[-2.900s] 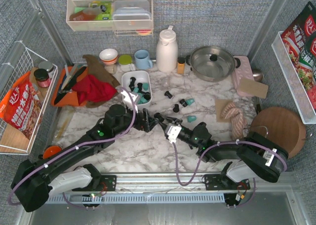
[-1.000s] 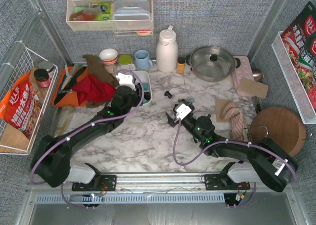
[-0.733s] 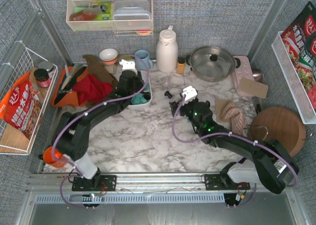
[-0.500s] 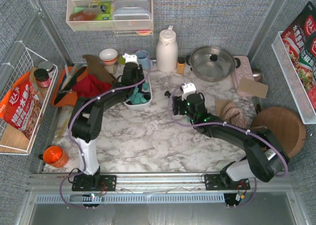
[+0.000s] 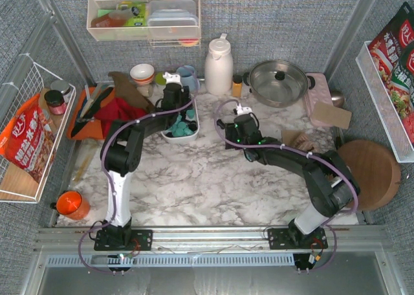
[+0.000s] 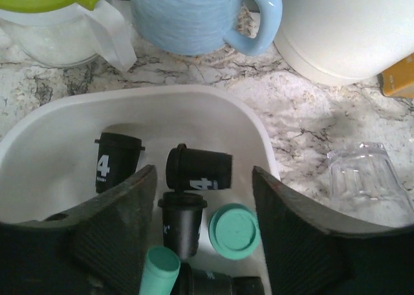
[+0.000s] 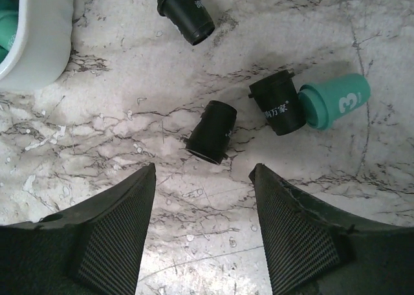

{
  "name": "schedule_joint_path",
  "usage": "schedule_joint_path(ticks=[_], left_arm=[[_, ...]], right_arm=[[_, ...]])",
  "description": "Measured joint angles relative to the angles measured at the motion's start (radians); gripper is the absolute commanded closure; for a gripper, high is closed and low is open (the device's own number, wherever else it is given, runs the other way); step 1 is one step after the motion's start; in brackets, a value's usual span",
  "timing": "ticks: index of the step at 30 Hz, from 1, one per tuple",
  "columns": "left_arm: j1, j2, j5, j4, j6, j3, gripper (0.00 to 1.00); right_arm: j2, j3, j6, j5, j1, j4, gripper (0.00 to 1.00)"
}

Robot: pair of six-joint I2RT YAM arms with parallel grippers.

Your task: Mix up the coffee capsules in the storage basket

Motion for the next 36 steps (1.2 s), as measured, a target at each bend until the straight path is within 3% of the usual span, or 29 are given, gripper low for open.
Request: schedule_joint_path(ticks=[6, 19, 36], left_arm=[[0.000, -0.071, 0.005, 0.041, -0.013, -0.089, 0.01], [-0.001, -0.273, 0.049, 0.109, -0.022, -0.298, 0.01], [-0.026, -0.448, 0.137, 0.124, -0.075, -0.484, 0.01]], right_arm=[[0.085, 0.095, 0.074, -0.001, -0.008, -0.090, 0.38], [0.229, 0.275, 0.177, 0.018, -0.026, -0.275, 0.47], [0.341, 0.384, 0.196, 0.011, -0.040, -0.356, 0.56]])
